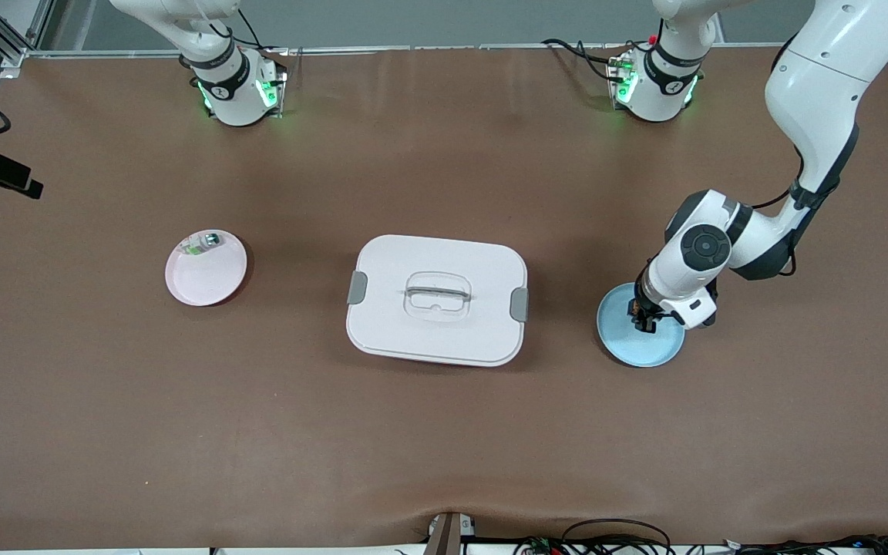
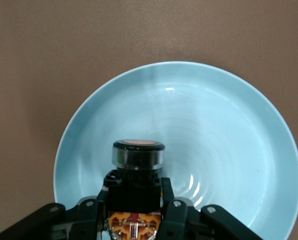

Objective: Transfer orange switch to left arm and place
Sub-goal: 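Lower the switch onto the blue plate and open the left gripper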

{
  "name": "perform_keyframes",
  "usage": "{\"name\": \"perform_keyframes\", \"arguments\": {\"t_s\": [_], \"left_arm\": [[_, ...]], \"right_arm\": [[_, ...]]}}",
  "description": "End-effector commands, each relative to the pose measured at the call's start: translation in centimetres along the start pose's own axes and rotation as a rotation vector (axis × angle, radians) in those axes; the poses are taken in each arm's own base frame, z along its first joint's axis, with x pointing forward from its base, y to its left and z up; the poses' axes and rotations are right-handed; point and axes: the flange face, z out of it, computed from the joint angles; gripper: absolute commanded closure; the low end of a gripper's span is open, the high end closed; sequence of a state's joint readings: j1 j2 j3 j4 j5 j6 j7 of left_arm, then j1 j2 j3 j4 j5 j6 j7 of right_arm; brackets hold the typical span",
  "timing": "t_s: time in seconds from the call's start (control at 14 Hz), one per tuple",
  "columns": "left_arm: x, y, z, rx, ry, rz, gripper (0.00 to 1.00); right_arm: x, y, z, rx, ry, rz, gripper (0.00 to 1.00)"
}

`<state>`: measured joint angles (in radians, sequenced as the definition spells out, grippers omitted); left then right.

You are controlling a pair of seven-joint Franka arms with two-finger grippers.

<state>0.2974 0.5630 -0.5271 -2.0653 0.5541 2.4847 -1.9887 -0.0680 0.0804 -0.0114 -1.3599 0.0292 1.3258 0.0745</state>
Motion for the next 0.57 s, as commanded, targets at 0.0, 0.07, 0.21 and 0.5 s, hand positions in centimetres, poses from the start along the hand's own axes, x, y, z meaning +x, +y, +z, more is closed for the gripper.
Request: {"name": "perform_keyframes", "arguments": {"t_s": [0.0, 0.07, 0.21, 0.5], "left_arm": [[-0.3, 0.4, 0.2, -0.020, 0.006, 0.001, 0.91], [-0.3, 0.5, 0.2, -0.021, 0.006, 0.004, 0.64], [-0.4, 0.9, 0.9, -0.016, 0.000, 0.015, 0.15], [-0.4, 2.0, 0.3, -0.033, -0.004, -0.013, 0.00]], "right_arm": [[-0.4, -0.1, 0.0, 0.024, 0.016, -0.007, 0.00], [-0.4, -0.1, -0.1, 0.025, 0.021, -0.007, 0.00], [-0.3, 0.1, -0.3, 0.018, 0.031, -0.005, 0.00], [-0.3, -0.1, -0.6, 0.011, 0.045, -0.054, 0.00]]}}
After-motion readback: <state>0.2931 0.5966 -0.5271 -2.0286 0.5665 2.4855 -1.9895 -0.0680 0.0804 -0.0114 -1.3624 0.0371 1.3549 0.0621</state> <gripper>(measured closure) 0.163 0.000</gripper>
